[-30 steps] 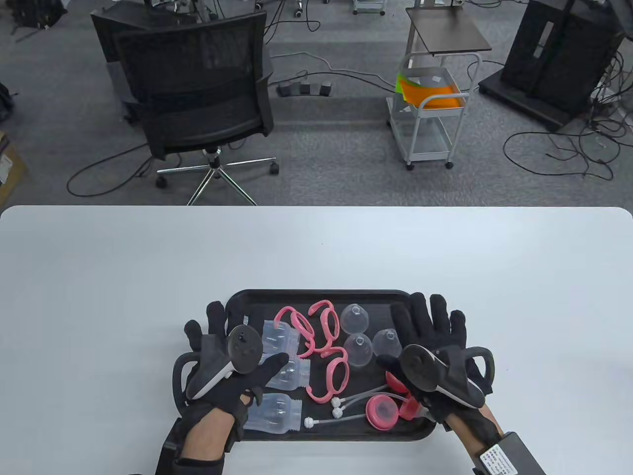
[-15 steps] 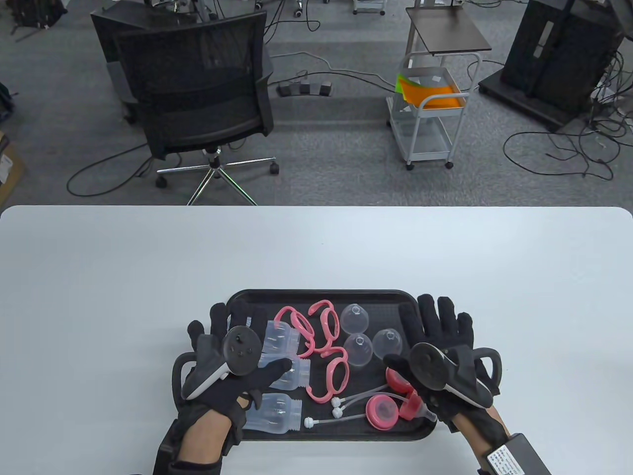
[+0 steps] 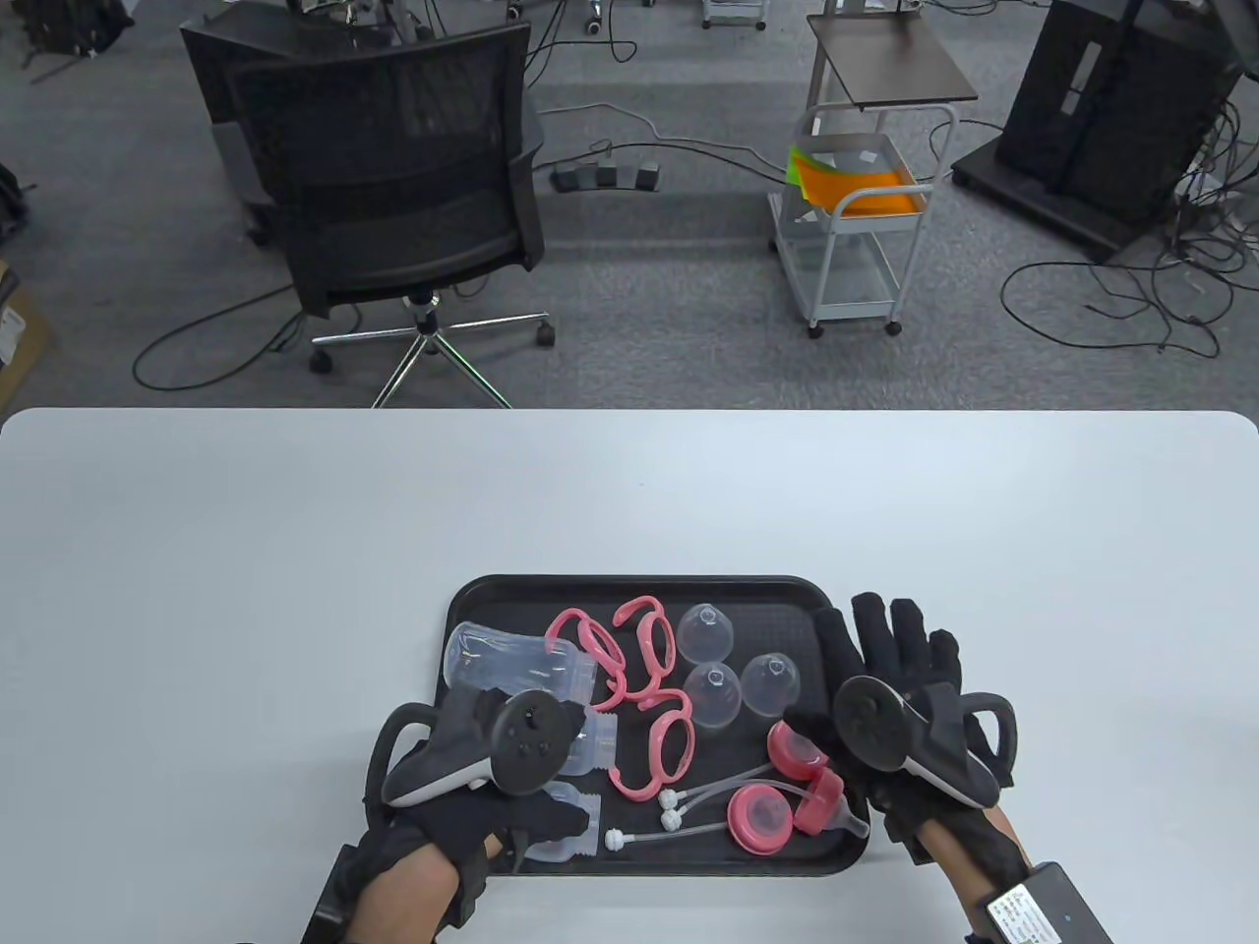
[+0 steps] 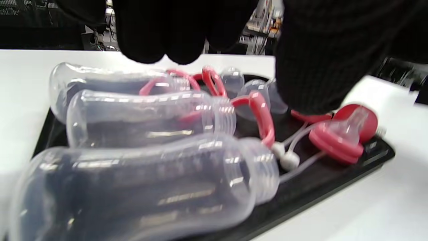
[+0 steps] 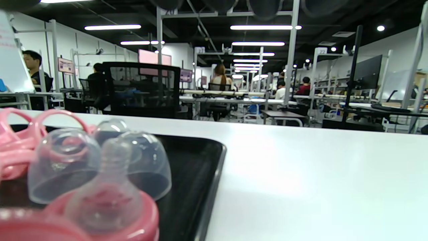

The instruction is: Assemble baby bottles from components

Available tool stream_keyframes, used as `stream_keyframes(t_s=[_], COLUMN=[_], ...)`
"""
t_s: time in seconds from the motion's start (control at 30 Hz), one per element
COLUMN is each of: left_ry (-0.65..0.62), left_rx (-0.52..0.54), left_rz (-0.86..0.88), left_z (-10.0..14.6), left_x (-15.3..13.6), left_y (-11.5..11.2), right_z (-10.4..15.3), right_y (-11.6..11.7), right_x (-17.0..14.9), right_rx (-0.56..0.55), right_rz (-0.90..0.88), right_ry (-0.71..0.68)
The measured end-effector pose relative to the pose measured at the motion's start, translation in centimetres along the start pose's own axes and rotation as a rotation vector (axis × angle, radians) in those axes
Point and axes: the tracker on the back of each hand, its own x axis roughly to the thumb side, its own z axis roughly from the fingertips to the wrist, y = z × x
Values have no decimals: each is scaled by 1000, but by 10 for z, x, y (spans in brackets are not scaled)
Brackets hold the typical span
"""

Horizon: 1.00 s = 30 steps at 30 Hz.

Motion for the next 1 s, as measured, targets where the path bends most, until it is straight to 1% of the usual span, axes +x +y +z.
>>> stream_keyframes(t_s=[0.17,0.23,0.4,0.57,0.73,1.0], left_ry=[22,61,129,176,216,218], left_rx=[-83,-107,-108,-145,-153,-186], left_rz=[-62,-113,-167,-198,-237,-292], left_z=[-10,-12,-7,-10,-14,-24], left_x=[6,8,7,5,6,10], left_y=[-17,-23,-28,-39,-46,-57], right_z=[-1,-1,-1,0,0,0], right_y=[-1,-1,-1,-1,0,0], right_x=[-3,-3,-3,-2,-1,1], right_rx=[6,6,8,15,18,20], right_rz=[-11,-5,-7,-2,-1,1], right_ry=[12,10,11,10,6,-3])
